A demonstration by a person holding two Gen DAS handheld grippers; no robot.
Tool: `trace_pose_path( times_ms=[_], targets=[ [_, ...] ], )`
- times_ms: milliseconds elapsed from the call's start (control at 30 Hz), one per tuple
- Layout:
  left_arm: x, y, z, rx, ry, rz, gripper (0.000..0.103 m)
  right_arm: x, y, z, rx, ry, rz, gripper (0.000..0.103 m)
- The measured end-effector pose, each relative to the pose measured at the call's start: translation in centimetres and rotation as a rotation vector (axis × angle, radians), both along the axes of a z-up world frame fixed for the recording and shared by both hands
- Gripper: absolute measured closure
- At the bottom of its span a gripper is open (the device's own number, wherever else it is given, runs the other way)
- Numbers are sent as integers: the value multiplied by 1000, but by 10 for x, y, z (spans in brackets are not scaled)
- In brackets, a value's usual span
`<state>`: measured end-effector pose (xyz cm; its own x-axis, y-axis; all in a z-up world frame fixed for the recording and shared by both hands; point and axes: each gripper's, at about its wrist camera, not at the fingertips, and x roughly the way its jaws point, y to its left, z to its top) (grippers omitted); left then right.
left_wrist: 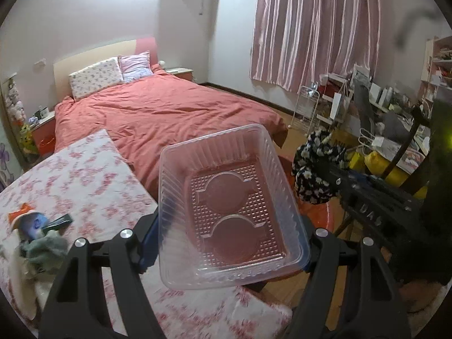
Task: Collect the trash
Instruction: 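Drop the cloth and tray into the orange basket with both grippers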
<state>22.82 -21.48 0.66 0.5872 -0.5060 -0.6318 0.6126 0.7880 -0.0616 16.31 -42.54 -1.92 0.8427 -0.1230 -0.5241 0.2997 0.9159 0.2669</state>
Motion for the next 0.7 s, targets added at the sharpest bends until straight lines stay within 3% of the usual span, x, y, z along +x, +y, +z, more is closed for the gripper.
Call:
trace_pose_path(
  times_ms=[333,433,500,567,700],
  targets=[
    [38,-29,-40,58,69,-5,30,12,-22,-10,80,2,-6,85],
    [45,-33,-48,65,96,-1,27,12,-31,-13,124,-2,-11,72],
    [51,-35,-54,74,116,0,21,11,-36,-13,142,-7,-20,54],
    [53,-36,-59,87,114,11,17,10,-36,-12,151,-12,-29,46],
    [54,-26,-62,105,121,44,17,5,-35,-10,147,-12,-57,40]
  ],
)
